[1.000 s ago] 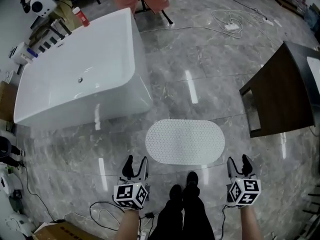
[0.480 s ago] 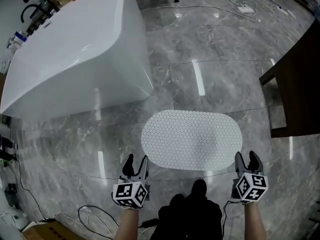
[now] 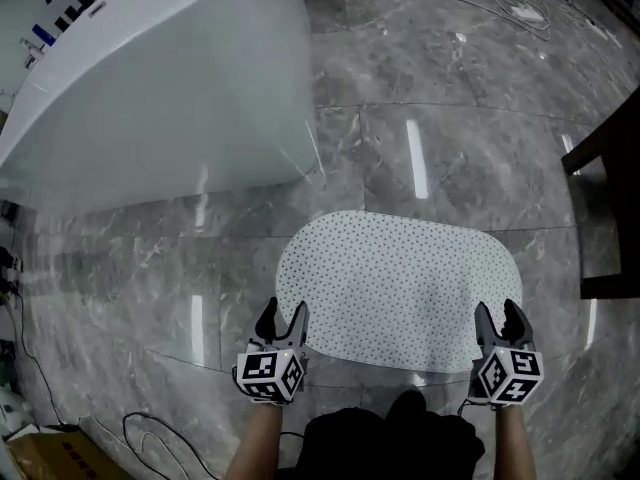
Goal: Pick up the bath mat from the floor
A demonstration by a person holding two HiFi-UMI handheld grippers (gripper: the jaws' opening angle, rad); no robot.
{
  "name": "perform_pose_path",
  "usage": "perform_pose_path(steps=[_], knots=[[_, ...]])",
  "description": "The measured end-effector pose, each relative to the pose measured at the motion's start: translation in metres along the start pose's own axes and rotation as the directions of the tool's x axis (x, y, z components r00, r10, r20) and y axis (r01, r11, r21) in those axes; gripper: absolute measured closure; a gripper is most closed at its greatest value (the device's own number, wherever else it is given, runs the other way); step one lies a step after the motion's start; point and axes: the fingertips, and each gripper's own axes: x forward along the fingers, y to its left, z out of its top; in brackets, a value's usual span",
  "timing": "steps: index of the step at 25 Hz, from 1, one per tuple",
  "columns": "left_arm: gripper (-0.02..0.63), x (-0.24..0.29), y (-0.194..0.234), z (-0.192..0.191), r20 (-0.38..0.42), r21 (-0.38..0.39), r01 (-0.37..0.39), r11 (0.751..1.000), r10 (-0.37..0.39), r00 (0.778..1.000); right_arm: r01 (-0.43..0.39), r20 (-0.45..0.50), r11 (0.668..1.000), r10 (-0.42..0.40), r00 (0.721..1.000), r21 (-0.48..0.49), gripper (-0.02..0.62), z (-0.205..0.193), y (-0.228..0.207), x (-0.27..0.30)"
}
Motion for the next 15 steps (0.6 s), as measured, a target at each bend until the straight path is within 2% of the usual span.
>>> perform_pose_path(steps=[8,15], knots=[[0.367,0.038,0.046,-0.067,-0.039,-0.011,-0.063,0.998,0.062,0.997,-0.130,0.003,0.988,0.130,0.991,-0.088,0.330,-0.032,0.046,0.071],[0.348,0.054,0.073,-0.093,-0.066,-0.028,-0.092,0.995,0.090,0.994,-0.277,-0.026,0.946,0.277,0.961,-0.170,0.330,-0.046,0.118,0.112]])
